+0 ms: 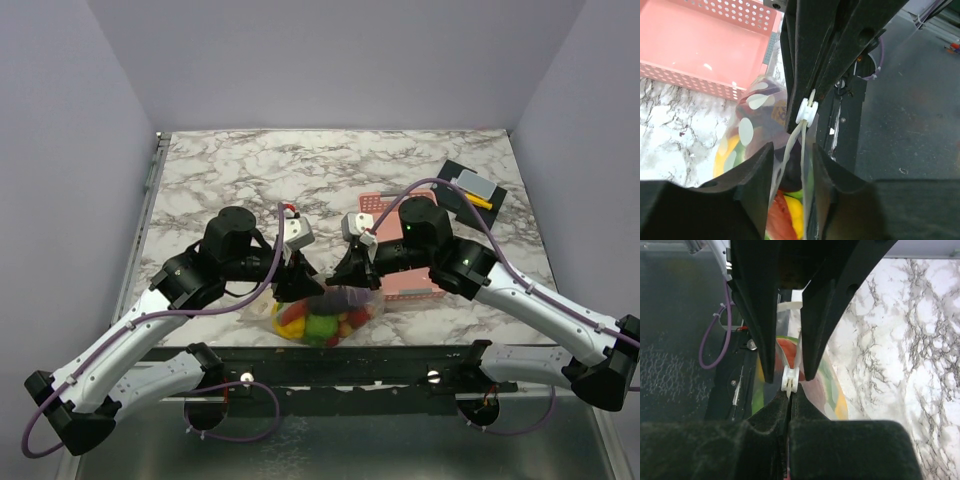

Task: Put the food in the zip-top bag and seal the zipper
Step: Zip the zipper food storage bag at the center of the board.

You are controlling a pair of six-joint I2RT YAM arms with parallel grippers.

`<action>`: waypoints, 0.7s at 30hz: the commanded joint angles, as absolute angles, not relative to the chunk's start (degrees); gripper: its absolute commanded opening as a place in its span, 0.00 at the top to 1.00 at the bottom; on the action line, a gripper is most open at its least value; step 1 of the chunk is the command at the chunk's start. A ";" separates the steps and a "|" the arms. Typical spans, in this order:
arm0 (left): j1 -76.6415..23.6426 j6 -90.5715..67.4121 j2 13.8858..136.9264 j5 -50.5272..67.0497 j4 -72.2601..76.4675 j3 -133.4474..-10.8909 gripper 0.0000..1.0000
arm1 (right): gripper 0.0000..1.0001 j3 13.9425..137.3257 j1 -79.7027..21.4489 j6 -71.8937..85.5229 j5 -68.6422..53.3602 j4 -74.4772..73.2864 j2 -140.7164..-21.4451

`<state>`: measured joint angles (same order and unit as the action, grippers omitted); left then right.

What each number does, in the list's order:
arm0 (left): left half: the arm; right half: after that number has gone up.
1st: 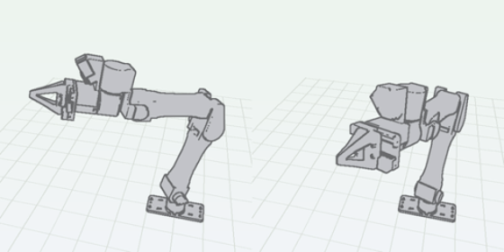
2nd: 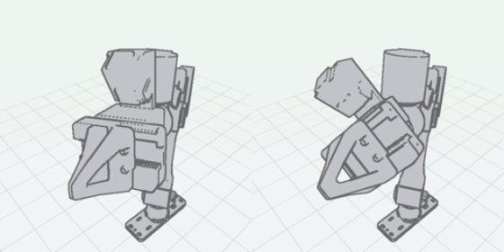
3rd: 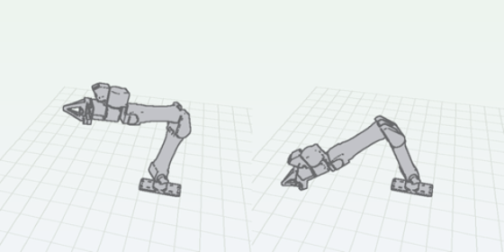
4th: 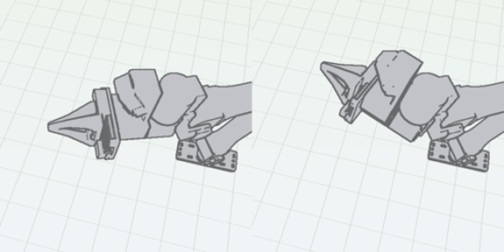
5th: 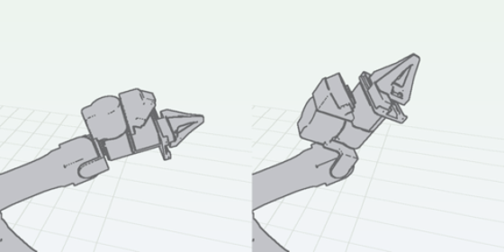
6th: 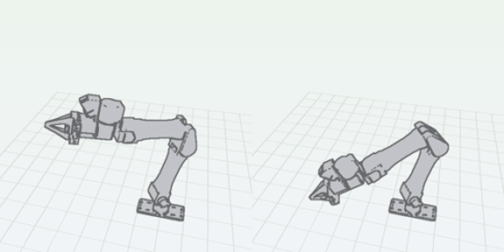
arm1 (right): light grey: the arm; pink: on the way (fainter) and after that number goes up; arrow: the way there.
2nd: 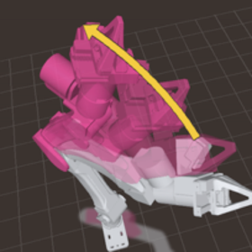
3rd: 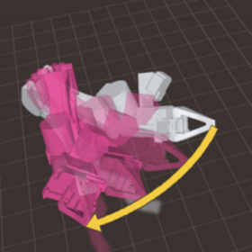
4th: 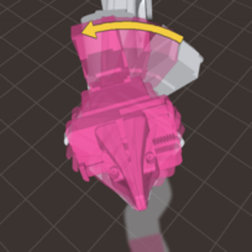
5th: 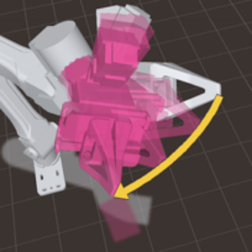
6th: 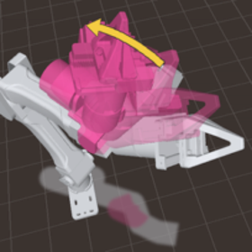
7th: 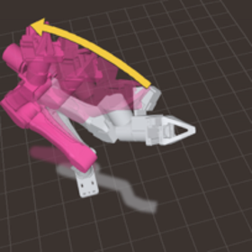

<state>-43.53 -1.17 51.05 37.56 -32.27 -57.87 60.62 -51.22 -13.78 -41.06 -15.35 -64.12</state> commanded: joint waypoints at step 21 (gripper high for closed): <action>-43.76 2.65 52.99 41.83 -28.98 -64.01 0.56 | 0.99 61.70 -51.59 -13.18 -45.95 -15.03 -64.13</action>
<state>-43.53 1.45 52.51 39.83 -30.48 -62.19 60.62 -51.22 -13.54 -43.07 -16.60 -64.36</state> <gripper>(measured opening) 0.449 0.010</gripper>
